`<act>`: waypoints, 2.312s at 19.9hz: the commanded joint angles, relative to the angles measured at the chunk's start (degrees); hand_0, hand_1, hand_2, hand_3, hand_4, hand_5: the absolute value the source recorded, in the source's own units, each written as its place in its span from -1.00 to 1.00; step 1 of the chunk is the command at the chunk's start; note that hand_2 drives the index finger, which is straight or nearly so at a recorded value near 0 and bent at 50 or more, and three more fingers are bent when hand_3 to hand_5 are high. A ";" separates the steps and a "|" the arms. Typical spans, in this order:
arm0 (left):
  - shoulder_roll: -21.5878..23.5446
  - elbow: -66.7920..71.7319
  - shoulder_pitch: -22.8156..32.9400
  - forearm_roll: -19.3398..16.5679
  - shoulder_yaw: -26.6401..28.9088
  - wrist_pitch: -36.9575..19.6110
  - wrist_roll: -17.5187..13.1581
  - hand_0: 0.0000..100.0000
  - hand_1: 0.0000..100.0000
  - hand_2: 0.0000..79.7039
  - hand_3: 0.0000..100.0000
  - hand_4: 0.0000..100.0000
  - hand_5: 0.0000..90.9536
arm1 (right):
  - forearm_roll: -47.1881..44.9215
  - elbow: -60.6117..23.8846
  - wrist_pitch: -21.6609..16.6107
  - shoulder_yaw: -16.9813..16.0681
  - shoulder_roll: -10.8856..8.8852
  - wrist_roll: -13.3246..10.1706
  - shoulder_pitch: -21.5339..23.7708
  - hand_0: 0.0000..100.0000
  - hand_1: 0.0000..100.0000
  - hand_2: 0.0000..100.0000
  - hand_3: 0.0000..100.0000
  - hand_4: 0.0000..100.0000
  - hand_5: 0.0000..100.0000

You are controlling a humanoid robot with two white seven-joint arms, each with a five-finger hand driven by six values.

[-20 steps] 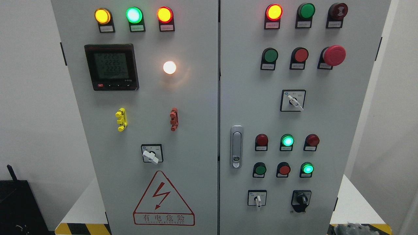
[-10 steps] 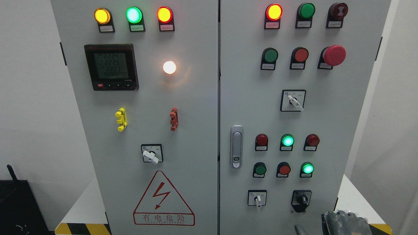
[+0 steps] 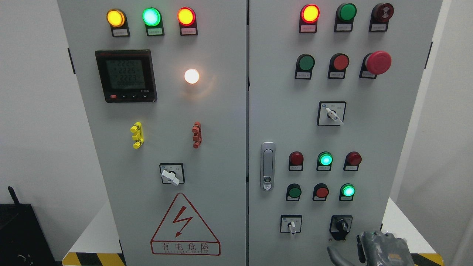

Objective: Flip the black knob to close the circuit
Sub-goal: 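Raise the right hand up toward the black rotary knob, then grip the black knob with the right hand and twist it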

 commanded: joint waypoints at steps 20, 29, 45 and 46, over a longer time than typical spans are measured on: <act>0.05 -0.08 0.00 0.44 0.62 -0.04 0.04 -1.00 -1.00 -1.00 -0.90 -0.95 -1.00 | -0.99 10.66 1.41 0.11 -4.32 -0.01 -6.89 -1.00 -1.00 0.75 1.00 0.56 0.61; -0.04 -0.08 0.00 0.44 0.62 -0.04 0.04 -1.00 -1.00 -1.00 -0.90 -0.95 -1.00 | -0.99 11.02 1.50 -0.51 -4.67 -0.01 -6.89 -1.00 -1.00 0.76 1.00 0.57 0.63; 0.05 -0.08 0.00 0.44 0.62 -0.04 0.04 -1.00 -1.00 -1.00 -0.91 -0.96 -1.00 | -6.09 10.31 4.66 -2.44 -6.69 0.08 -6.62 -1.00 -1.00 0.76 1.00 0.57 0.63; -0.04 -0.08 0.00 0.44 0.62 -0.04 0.04 -1.00 -1.00 -1.00 -0.91 -0.96 -1.00 | -6.09 10.05 4.66 -2.44 -6.61 0.08 -6.62 -1.00 -1.00 0.76 1.00 0.57 0.63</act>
